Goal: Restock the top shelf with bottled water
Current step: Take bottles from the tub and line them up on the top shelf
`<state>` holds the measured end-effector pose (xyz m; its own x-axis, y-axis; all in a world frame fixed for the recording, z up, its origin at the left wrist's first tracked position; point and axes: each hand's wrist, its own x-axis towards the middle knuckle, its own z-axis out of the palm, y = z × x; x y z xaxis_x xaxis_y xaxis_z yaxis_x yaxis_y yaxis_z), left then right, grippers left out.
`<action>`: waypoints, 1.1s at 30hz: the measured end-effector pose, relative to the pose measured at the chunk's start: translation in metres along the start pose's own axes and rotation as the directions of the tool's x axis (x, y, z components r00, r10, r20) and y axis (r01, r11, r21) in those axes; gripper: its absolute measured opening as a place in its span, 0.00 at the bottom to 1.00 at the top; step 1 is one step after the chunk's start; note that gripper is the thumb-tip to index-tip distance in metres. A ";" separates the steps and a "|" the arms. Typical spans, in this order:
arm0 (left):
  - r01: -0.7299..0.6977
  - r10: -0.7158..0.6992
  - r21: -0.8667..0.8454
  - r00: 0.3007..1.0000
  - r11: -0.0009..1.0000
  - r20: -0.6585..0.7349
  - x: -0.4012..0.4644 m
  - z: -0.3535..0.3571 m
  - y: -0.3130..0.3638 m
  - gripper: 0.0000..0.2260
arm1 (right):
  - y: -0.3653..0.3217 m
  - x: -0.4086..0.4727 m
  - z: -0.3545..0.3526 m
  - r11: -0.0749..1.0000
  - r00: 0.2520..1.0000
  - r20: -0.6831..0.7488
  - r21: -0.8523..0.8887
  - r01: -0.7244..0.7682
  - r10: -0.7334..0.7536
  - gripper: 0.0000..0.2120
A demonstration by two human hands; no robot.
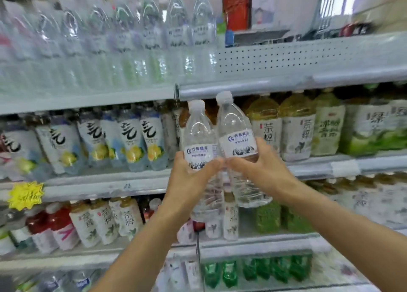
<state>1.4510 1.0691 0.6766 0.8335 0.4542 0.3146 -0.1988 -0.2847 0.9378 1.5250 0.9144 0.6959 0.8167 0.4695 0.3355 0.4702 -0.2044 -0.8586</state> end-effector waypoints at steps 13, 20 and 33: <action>-0.165 0.161 -0.002 0.964 0.986 -0.213 0.106 0.041 0.146 0.41 | -0.099 0.145 -0.129 0.943 0.931 -0.252 0.135 0.303 -0.264 0.31; -0.185 0.158 -0.080 0.951 0.979 -0.266 0.151 0.050 0.156 0.44 | -0.111 0.233 -0.137 0.944 0.935 -0.251 0.152 0.294 -0.250 0.36; -0.127 0.091 -0.122 0.960 0.984 -0.265 0.180 0.046 0.144 0.41 | -0.073 0.281 -0.119 0.982 0.983 -0.015 0.045 0.186 -0.185 0.37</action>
<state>1.5963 1.0706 0.8614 0.6455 0.6336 0.4265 -0.3650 -0.2347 0.9009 1.7598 0.9593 0.8986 0.7202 0.4866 0.4946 0.5982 -0.0745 -0.7978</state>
